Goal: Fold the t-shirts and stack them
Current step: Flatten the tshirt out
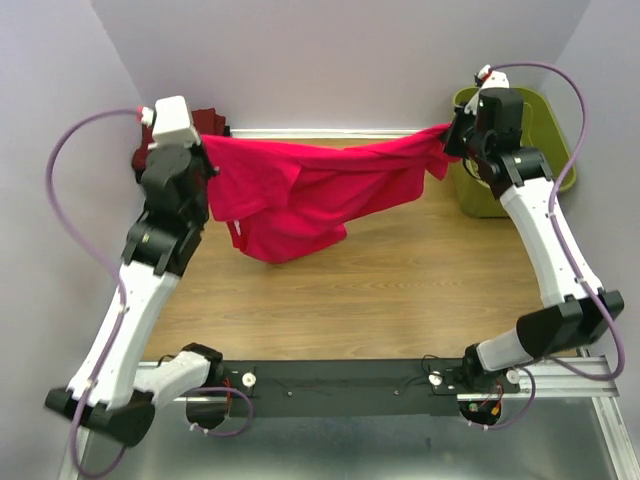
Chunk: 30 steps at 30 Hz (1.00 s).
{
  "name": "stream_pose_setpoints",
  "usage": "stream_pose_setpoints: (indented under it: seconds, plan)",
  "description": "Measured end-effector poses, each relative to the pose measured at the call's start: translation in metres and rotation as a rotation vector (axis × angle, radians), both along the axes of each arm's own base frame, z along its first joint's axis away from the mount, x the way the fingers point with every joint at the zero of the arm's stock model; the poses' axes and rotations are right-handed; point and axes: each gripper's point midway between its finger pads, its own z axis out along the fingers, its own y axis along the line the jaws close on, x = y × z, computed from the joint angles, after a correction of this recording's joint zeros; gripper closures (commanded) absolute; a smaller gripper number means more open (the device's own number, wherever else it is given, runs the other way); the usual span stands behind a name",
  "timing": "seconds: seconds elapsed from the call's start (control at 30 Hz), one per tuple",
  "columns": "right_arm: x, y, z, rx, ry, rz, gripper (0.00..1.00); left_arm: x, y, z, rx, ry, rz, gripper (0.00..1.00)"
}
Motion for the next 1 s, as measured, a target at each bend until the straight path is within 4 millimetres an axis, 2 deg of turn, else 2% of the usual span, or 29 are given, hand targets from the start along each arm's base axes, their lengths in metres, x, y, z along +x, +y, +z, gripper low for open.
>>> stream_pose_setpoints:
  seconds: [0.13,0.2,0.27,0.33,0.4,0.53,0.57,0.63,0.73,0.8,0.87,0.97,1.0]
  plan:
    - [0.027,0.009,0.008,0.014,-0.01,0.012,1.0,0.047,0.011,0.009,0.008,0.021,0.048,1.0]
    - [0.029,0.011,0.014,0.022,-0.021,0.021,0.99,0.054,0.012,0.021,0.002,0.002,0.046,1.0]
    - [0.027,0.013,0.023,0.03,-0.041,0.032,1.0,0.051,0.012,0.04,-0.01,-0.042,0.039,1.0]
    - [0.018,0.014,0.034,0.041,-0.065,0.05,1.0,0.034,0.014,0.067,-0.03,-0.121,0.024,1.0]
    - [-0.001,0.016,0.045,0.057,-0.095,0.079,0.99,0.007,0.02,0.092,-0.046,-0.202,0.011,1.0]
    - [-0.056,0.018,0.063,0.093,-0.156,0.158,0.99,-0.062,0.031,0.135,-0.075,-0.38,-0.028,1.0]
    - [-0.076,0.019,0.069,0.105,-0.182,0.184,0.99,-0.083,0.034,0.145,-0.08,-0.43,-0.043,1.0]
    - [-0.102,0.02,0.08,0.122,-0.228,0.221,0.99,-0.12,0.041,0.16,-0.092,-0.515,-0.062,1.0]
    - [-0.142,0.02,0.096,0.14,-0.306,0.273,0.99,-0.161,0.048,0.175,-0.101,-0.602,-0.081,1.0]
    - [-0.158,0.02,0.105,0.145,-0.344,0.3,0.99,-0.175,0.05,0.182,-0.1,-0.627,-0.089,1.0]
    - [-0.171,0.021,0.115,0.147,-0.381,0.324,0.99,-0.181,0.05,0.187,-0.099,-0.634,-0.095,1.0]
    - [-0.172,0.022,0.114,0.145,-0.378,0.332,0.99,-0.174,0.047,0.191,-0.096,-0.615,-0.104,1.0]
    - [-0.166,0.023,0.107,0.143,-0.351,0.331,0.99,-0.162,0.044,0.188,-0.096,-0.586,-0.107,1.0]
